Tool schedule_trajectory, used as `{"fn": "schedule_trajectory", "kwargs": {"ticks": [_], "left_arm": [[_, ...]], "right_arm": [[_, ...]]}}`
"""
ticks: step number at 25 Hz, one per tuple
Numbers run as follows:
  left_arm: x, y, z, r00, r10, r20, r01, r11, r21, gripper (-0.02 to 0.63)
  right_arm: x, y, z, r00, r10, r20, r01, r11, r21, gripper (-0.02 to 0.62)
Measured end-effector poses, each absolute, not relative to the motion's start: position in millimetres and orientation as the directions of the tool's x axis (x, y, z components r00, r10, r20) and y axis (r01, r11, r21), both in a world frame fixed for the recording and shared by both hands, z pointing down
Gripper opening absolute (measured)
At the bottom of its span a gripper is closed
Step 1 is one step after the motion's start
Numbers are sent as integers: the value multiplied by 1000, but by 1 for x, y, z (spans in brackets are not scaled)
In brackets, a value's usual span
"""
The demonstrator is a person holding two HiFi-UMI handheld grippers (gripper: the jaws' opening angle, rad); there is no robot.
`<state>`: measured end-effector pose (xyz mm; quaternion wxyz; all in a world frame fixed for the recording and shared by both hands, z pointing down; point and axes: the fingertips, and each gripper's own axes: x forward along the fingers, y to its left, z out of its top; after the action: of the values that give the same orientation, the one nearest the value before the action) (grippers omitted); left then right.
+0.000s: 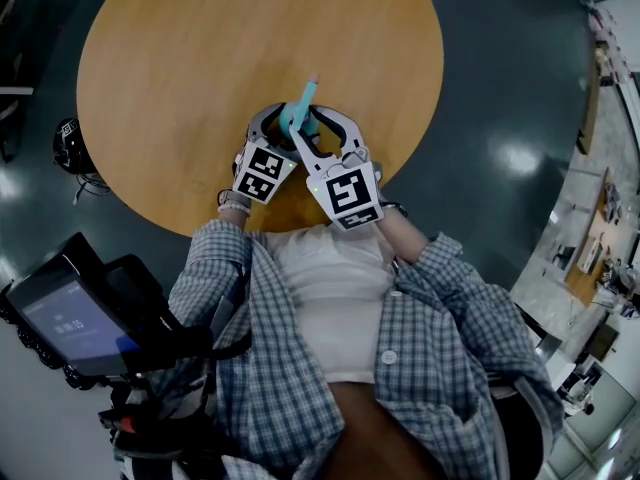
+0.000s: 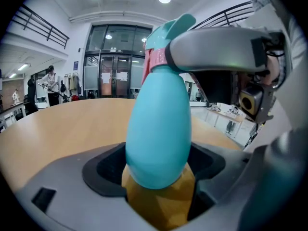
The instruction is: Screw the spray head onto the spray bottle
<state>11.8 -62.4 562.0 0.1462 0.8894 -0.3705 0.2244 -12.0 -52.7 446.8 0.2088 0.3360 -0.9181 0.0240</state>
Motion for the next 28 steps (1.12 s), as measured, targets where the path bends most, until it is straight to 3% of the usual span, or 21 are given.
{"fn": "schedule_trajectory", "kwargs": {"ticks": [7, 14, 20, 28], "left_arm": [[11, -60, 561, 627, -592, 506, -722, -685, 94, 400], [8, -56, 566, 631, -590, 504, -720, -687, 99, 400], [6, -54, 569, 635, -584, 506, -718, -687, 108, 400], [4, -52, 572, 635, -583, 506, -720, -685, 115, 400]], "right_arm": [[2, -54, 432, -810, -442, 385, -472, 881, 18, 192], [12, -61, 423, -875, -96, 474, -103, 995, 11, 272], [-2, -67, 433, -770, 170, 614, 253, 966, 49, 275], [-19, -58, 445, -587, 397, 705, 575, 818, 19, 275]]}}
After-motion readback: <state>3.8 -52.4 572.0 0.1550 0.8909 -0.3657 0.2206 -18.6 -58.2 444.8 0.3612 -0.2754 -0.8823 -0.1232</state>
